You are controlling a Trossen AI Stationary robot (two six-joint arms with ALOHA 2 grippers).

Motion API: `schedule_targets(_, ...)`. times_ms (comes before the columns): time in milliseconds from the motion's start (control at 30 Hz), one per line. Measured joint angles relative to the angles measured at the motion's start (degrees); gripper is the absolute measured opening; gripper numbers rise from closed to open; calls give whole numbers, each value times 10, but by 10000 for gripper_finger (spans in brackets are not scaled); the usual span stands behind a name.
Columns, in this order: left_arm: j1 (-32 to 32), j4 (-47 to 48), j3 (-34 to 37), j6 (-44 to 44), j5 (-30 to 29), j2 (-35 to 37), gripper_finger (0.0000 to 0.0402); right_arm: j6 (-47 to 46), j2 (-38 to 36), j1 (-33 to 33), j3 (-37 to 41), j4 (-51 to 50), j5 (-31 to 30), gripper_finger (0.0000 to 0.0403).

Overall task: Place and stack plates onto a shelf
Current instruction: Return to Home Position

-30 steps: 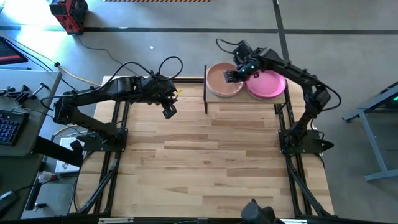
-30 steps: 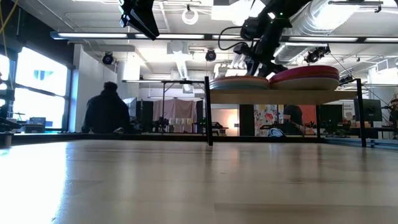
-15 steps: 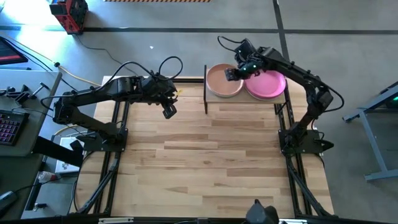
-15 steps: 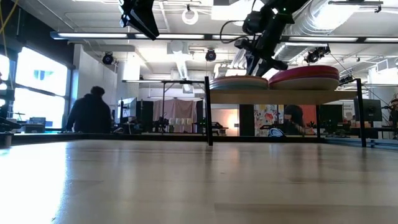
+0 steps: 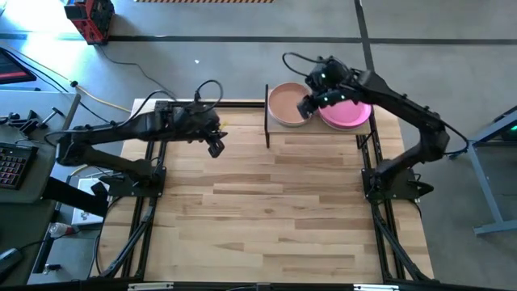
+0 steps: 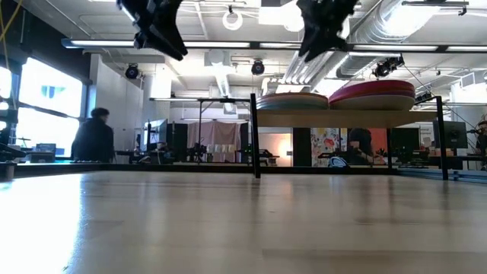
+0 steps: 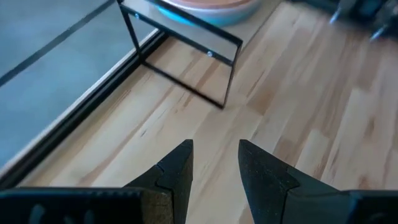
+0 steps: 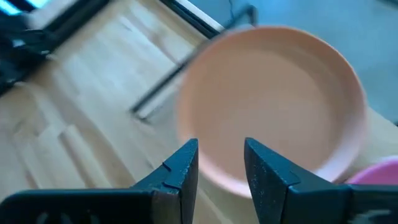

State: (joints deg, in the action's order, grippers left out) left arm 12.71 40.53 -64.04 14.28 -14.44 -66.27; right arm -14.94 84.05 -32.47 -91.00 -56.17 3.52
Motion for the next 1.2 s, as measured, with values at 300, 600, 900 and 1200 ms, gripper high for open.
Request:
schedule_targets(300,-29,-198,186,15,41,135,115,36,-50,135,0,42,-52,108)
schedule_targets(600,-115,-305,341,-9,30,249,115,26,-68,190,114,180,-48,108)
schedule_targets(900,-185,-379,454,-9,29,357,115,-34,-127,190,275,366,33,108)
schedule_targets(1200,-217,-429,544,-24,-15,463,115,-62,-196,182,286,379,30,108)
